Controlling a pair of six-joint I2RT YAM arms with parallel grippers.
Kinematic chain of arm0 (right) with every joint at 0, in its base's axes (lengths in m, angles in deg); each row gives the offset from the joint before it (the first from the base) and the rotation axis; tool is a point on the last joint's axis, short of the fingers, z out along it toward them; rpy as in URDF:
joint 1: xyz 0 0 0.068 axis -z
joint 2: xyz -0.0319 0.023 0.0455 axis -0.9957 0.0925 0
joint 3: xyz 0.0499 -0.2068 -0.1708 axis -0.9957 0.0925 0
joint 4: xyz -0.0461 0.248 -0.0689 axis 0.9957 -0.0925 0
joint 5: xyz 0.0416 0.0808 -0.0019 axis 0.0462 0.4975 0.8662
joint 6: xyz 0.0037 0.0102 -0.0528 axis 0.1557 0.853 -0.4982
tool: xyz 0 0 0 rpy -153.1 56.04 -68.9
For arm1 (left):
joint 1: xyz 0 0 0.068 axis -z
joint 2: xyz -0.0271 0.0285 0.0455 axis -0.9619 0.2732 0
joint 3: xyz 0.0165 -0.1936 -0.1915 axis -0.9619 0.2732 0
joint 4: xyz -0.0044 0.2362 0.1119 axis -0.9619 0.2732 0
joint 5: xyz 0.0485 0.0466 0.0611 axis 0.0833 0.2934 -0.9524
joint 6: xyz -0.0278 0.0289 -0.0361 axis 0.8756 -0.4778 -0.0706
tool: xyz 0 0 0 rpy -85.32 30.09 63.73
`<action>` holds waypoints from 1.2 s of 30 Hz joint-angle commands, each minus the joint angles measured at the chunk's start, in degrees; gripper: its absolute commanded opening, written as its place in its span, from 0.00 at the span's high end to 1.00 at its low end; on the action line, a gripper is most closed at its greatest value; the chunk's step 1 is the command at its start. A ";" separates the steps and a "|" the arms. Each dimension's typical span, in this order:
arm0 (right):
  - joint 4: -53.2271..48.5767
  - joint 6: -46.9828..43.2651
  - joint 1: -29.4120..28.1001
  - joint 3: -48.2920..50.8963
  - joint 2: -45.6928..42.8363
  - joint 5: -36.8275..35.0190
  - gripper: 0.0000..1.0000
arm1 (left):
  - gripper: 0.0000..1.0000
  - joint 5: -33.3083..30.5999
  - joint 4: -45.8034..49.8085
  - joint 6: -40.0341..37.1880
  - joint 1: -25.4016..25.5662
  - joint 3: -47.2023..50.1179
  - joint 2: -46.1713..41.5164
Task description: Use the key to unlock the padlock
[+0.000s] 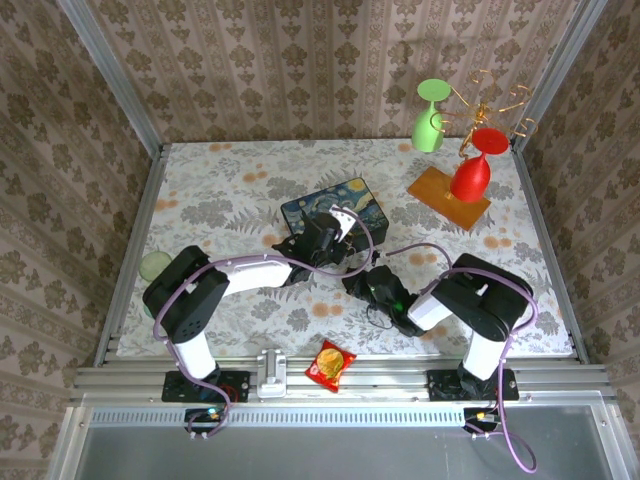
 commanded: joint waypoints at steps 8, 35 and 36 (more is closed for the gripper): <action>12.41 1.00 0.70 -4.48 0.06 -15.49 0.98 | 0.72 1.13 16.93 -3.63 1.35 6.09 3.16; 11.49 -1.09 12.57 -0.64 3.14 7.26 0.99 | 0.54 -3.67 24.13 -5.07 1.83 4.14 0.12; 10.53 -2.09 12.65 -0.29 1.90 7.23 0.99 | 0.54 -4.15 25.10 -5.27 1.92 3.74 -0.22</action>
